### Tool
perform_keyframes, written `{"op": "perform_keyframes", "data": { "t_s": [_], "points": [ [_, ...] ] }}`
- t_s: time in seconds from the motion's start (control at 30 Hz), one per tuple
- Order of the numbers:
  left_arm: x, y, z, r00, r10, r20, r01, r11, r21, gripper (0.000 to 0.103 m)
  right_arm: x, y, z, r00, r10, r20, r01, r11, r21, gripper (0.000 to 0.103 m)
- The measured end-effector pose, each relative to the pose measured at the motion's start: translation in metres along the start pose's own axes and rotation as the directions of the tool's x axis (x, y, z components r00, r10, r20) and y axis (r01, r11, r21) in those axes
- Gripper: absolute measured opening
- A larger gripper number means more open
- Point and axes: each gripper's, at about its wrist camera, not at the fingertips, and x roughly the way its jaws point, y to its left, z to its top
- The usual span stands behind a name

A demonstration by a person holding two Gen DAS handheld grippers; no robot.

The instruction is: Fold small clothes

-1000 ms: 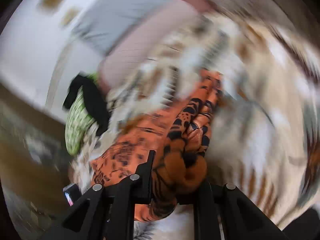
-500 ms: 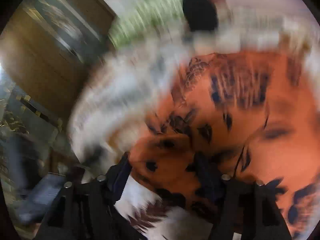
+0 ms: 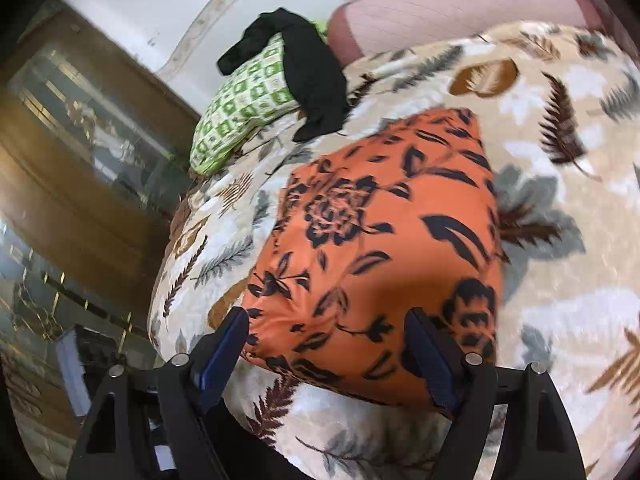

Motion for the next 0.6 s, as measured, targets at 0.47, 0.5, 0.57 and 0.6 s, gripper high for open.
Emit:
{"op": "perform_keyframes", "data": {
  "t_s": [0.47, 0.5, 0.57, 0.6],
  "points": [
    [-0.024, -0.039, 0.015, 0.984, 0.070, 0.162, -0.101, 0.977, 0.186, 0.012, 0.004, -0.019, 0.004, 0.999, 0.005, -0.042, -0.005, 1.000, 0.003, 0.083],
    [-0.024, -0.050, 0.009, 0.978, 0.093, 0.185, -0.139, 0.958, 0.252, 0.012, 0.005, -0.020, 0.005, 0.999, 0.000, -0.048, 0.000, 1.000, 0.005, 0.083],
    [-0.007, -0.047, 0.003, 0.974, 0.158, 0.164, -0.199, 0.941, 0.275, 0.012, 0.005, -0.018, 0.010, 0.998, -0.027, -0.057, 0.027, 1.000, 0.000, 0.083],
    [0.007, -0.041, 0.000, 0.969, 0.208, 0.131, -0.237, 0.931, 0.278, 0.012, 0.004, -0.014, 0.014, 0.997, -0.051, -0.060, 0.050, 0.999, -0.007, 0.083]
  ]
}}
